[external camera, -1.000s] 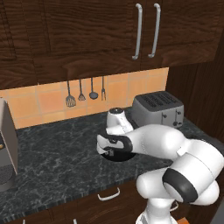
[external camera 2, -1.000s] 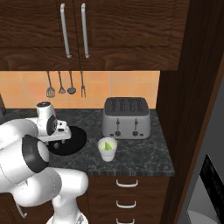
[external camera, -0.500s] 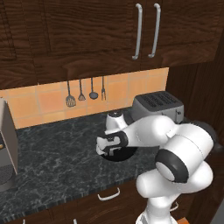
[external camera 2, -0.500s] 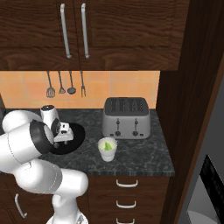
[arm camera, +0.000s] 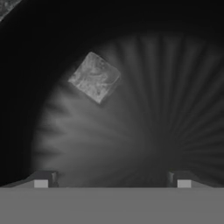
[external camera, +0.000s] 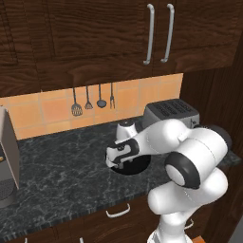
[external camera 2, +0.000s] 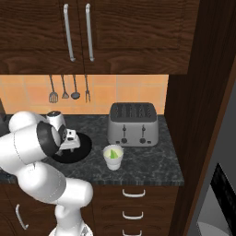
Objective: Grab a lemon wedge from the fridge and one ice cube from the ice bowl, and put them in the glass of lemonade.
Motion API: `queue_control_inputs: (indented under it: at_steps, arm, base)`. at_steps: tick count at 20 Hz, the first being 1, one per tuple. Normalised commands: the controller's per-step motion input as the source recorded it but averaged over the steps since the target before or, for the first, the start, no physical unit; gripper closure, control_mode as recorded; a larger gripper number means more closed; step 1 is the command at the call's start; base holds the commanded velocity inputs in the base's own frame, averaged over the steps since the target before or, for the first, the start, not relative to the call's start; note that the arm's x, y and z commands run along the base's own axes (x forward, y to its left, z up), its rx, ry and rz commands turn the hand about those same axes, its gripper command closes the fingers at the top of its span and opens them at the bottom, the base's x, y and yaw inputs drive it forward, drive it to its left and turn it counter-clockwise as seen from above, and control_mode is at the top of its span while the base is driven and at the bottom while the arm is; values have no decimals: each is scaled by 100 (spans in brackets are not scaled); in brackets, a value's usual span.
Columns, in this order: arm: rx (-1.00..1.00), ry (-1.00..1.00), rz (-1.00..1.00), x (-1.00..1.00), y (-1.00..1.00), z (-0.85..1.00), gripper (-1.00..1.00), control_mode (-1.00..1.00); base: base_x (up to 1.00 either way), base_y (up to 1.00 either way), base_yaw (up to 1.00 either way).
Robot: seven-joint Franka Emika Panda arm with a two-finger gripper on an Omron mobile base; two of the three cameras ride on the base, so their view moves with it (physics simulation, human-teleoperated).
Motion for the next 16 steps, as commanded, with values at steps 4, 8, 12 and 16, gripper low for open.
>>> queue_control_inputs:
  at_steps: [4, 8, 12, 16]
  arm:
    - [0, 0, 0, 0, -20, -13, -100, -100]
    - [0, 0, 0, 0, -17, 0, -100, -100]
    - [1, 0, 1, -25, -34, 0, -100, -100]
    - [1, 0, 5, -9, -2, 0, -100, -100]
  base:
    - [0, 0, 0]
    - [0, 0, 0]
    - [0, 0, 0]
    - [0, 0, 0]
